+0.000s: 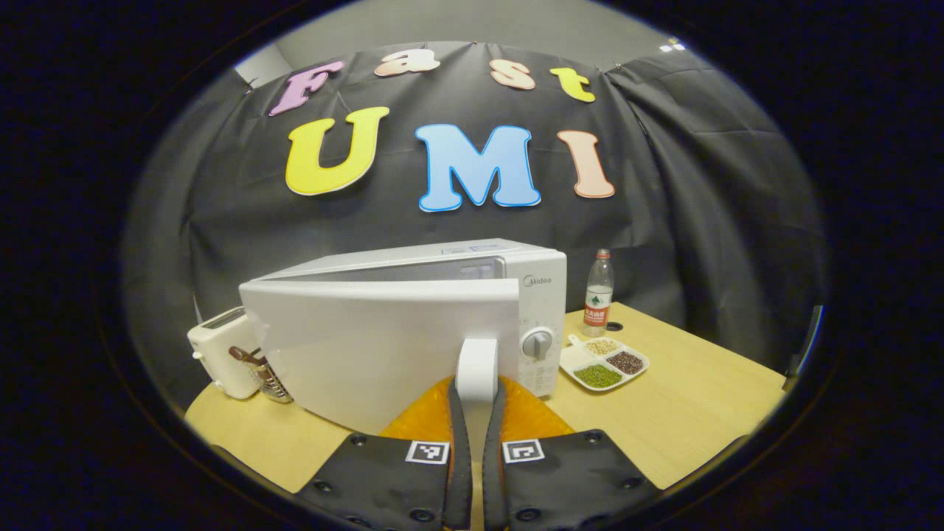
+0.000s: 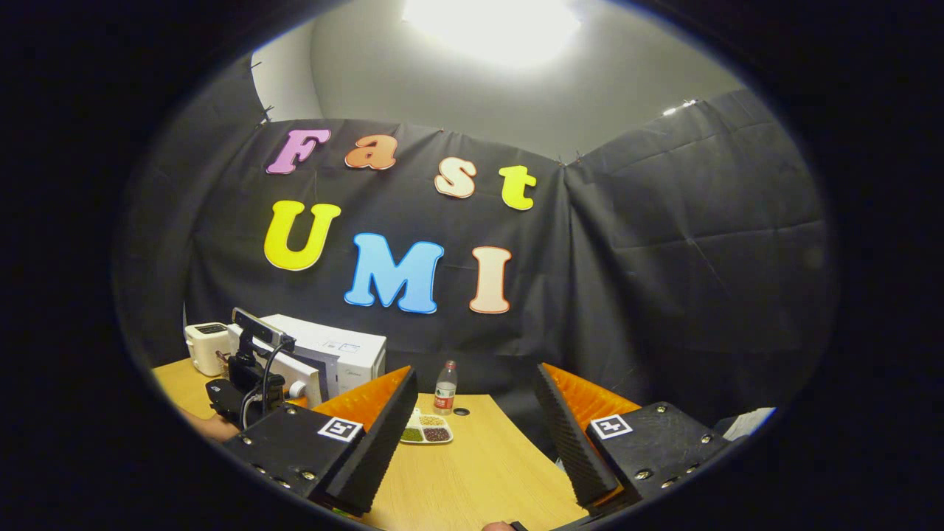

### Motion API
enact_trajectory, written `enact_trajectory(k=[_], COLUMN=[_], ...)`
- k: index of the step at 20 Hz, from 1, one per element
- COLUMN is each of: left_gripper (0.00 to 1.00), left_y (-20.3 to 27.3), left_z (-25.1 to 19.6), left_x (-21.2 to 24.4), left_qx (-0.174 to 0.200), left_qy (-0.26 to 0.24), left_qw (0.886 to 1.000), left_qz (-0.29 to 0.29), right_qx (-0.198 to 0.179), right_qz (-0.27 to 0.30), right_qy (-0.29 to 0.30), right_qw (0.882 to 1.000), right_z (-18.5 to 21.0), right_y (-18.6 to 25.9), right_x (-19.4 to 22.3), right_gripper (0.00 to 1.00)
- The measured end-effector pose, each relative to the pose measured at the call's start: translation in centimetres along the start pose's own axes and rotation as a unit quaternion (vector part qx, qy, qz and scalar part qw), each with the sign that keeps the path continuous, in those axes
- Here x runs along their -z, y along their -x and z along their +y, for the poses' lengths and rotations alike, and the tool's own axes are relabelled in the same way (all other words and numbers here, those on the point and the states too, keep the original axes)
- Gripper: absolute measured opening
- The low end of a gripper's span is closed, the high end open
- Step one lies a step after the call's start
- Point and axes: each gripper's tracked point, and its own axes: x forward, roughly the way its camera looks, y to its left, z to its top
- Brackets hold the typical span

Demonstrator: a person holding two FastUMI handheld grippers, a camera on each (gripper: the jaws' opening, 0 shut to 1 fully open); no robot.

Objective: Open the microwave oven with the left hand, put the food in, and close the microwave oven.

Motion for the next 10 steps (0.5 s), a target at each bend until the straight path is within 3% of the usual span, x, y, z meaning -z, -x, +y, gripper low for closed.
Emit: enact_trajectory(k=[5, 10], left_gripper=[0.15, 0.12], left_y=[3.7, 7.0], left_z=[1.7, 3.7], left_x=[1.0, 1.9], left_qx=[-0.029, -0.064], left_qy=[-0.002, -0.004], left_qw=[0.999, 0.998], left_qz=[0.015, 0.022], right_qx=[-0.045, -0.103], right_qz=[-0.003, -0.006], right_qy=[-0.025, -0.05], right_qw=[0.999, 0.993], right_z=[-0.3, 0.7], right_y=[0.8, 1.1], right_x=[0.7, 0.5], right_gripper=[0.96, 0.96])
